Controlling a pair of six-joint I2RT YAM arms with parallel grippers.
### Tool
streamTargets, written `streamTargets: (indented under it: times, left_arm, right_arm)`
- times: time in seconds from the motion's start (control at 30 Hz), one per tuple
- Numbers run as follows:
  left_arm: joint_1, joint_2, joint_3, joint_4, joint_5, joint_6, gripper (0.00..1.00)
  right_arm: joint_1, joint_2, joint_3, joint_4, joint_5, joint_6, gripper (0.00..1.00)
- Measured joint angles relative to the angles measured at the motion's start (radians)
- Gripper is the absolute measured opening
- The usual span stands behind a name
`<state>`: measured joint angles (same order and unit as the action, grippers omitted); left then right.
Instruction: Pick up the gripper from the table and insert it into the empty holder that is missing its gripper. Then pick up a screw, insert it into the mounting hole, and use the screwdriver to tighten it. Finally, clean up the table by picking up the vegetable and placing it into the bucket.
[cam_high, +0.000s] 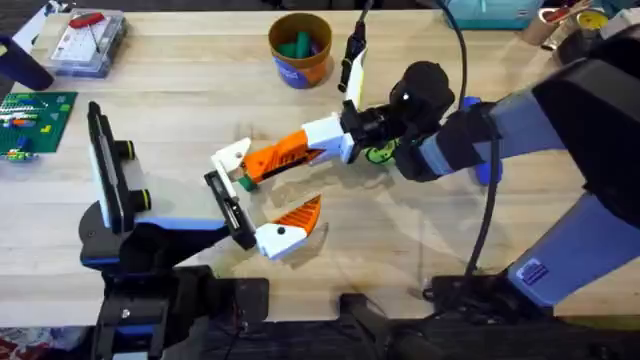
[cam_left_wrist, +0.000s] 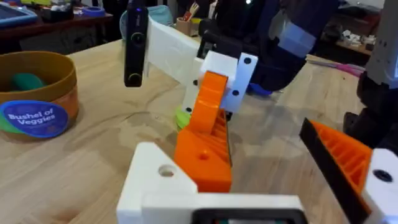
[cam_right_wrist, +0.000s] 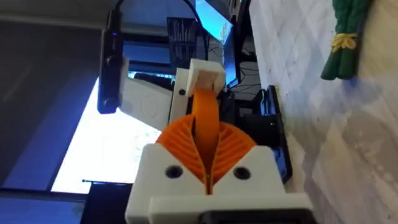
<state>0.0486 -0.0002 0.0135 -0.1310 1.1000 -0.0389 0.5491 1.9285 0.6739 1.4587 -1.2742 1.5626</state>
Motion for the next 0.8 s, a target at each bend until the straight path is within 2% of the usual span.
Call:
streamTargets:
  times: [0.8]
  left_arm:
    - [0.000,0.000,0.001,-0.004,0.031,-0.001,0.990]
  right_arm:
    - [-0.009,-0.001,0.000,-0.004,-0.043,0.020,0.013]
